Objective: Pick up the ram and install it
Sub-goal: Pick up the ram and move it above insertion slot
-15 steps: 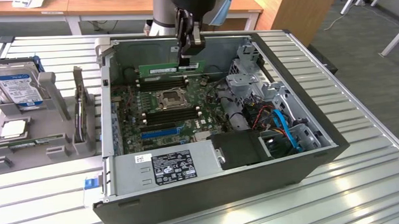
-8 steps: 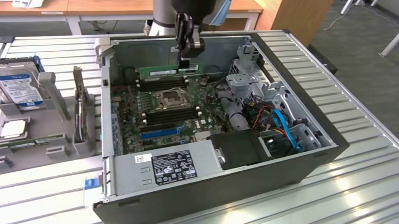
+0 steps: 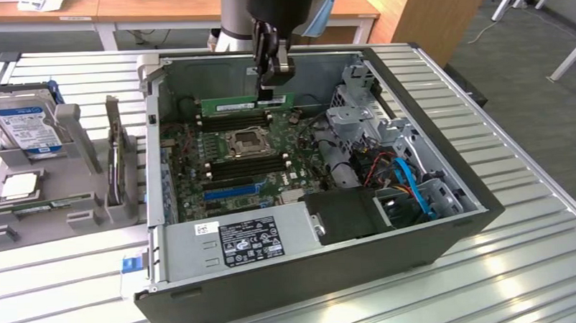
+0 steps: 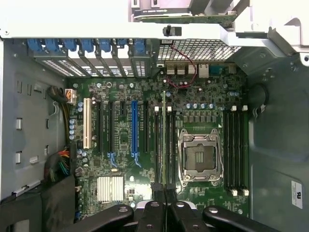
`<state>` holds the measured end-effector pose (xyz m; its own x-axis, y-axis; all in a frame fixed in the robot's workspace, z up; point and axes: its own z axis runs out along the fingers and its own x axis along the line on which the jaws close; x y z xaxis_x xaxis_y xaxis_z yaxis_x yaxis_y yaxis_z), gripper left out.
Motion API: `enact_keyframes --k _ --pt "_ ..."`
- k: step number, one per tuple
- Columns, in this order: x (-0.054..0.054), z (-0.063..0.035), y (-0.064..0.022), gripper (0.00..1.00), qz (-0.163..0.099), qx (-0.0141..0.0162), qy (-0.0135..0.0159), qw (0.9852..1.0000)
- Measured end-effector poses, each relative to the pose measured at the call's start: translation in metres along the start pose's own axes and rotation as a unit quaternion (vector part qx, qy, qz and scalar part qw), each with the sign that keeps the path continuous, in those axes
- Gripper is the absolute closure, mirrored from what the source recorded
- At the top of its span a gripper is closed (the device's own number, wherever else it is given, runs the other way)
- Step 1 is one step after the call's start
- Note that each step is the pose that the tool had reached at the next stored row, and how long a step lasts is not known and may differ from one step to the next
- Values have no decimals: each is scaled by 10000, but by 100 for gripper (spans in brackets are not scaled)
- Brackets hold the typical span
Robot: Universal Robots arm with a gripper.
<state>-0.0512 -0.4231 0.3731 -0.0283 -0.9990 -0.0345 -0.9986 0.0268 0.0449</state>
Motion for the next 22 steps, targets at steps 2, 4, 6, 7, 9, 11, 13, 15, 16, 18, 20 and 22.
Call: enact_keyframes --k 2,4,6,7,9,11,13,15,16,18,20,22 --pt "0 0 0 88 0 0 -2 10000" --pt "0 0 0 88 0 0 -2 10000" --pt "0 0 0 88 0 -1 -2 10000" --pt "0 1 0 88 0 -2 -1 10000" --pt "0 6 -5 88 -1 -14 -1 10000" --pt "1 9 -9 88 0 -30 0 10000" --pt "0 11 -12 88 1 -41 0 10000" --pt "0 12 -12 88 2 -43 -1 10000" --pt "0 12 -13 88 2 -44 -1 10000" --pt "0 12 -20 88 0 -45 0 10000" --pt "0 11 -43 88 1 -45 -1 10000" --pt "-1 9 -68 88 1 -45 0 10000"
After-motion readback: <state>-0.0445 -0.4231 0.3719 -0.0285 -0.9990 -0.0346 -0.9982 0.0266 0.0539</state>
